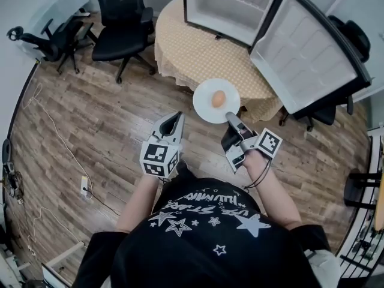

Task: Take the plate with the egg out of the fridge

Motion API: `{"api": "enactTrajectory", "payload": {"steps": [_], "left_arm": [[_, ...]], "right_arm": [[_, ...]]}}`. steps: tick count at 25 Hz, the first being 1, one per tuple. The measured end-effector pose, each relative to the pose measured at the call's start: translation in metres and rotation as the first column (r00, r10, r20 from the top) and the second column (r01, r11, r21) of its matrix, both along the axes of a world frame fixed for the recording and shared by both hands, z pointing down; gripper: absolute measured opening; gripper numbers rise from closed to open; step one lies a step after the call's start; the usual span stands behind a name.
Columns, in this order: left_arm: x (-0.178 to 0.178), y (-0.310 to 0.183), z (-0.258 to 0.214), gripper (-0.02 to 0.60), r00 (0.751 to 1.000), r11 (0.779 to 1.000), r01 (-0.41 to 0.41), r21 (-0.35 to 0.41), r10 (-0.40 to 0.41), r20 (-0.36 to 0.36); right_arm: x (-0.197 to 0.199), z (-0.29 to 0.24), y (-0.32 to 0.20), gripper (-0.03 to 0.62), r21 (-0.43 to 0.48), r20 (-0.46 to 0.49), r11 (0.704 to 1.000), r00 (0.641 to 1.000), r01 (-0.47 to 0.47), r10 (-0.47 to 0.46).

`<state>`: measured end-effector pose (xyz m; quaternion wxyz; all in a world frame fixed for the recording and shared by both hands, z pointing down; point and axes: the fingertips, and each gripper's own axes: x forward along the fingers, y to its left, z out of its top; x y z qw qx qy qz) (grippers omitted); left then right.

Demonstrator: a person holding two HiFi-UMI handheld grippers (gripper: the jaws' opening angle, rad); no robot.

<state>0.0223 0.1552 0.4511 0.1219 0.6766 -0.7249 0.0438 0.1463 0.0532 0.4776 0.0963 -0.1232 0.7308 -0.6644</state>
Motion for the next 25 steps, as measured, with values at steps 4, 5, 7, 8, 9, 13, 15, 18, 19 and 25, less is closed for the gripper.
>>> {"api": "enactTrajectory", "payload": {"steps": [4,5,7,8,9,13,15,18,19,25], "left_arm": [[0.031,0.001,-0.001,0.006,1.0,1.0,0.008,-0.005,-0.008,0.008],[0.038,0.001,-0.001,0.006,1.0,1.0,0.01,-0.004,-0.01,0.011],[0.052,0.003,-0.001,0.006,1.0,1.0,0.015,-0.006,-0.015,0.017],[0.058,0.005,0.0,0.006,1.0,1.0,0.019,-0.008,-0.019,0.02],[0.064,0.007,0.0,0.006,0.999,1.0,0.022,-0.011,-0.022,0.024],[0.09,0.021,0.001,0.006,0.999,0.999,0.042,-0.013,-0.041,0.035],[0.105,0.029,0.002,0.006,0.998,0.998,0.056,-0.011,-0.056,0.034],[0.127,0.04,0.004,0.006,0.997,0.997,0.078,-0.008,-0.078,0.025],[0.133,0.043,0.005,0.006,0.996,0.996,0.083,-0.007,-0.083,0.021],[0.166,0.056,0.002,0.006,0.995,0.996,0.094,-0.001,-0.094,0.021]], "right_arm": [[0.029,0.001,0.001,0.038,-0.011,0.01,1.0,1.0,0.014,-0.014],[0.036,0.002,0.001,0.038,-0.011,0.01,1.0,1.0,0.02,-0.02],[0.047,0.004,0.003,0.038,-0.012,0.011,0.999,0.999,0.035,-0.035],[0.052,0.004,0.005,0.038,-0.013,0.013,0.999,0.999,0.043,-0.043],[0.058,0.005,0.008,0.038,-0.012,0.012,0.999,0.999,0.051,-0.051],[0.085,0.007,0.019,0.038,-0.003,0.012,0.997,0.997,0.075,-0.075],[0.102,0.007,0.025,0.038,0.0,0.017,0.997,0.996,0.083,-0.083],[0.129,0.01,0.035,0.038,-0.008,0.016,0.996,0.996,0.085,-0.085],[0.137,0.01,0.038,0.038,-0.01,0.014,0.996,0.996,0.085,-0.084],[0.178,0.017,0.051,0.038,-0.007,0.001,0.995,0.995,0.098,-0.098]]}}
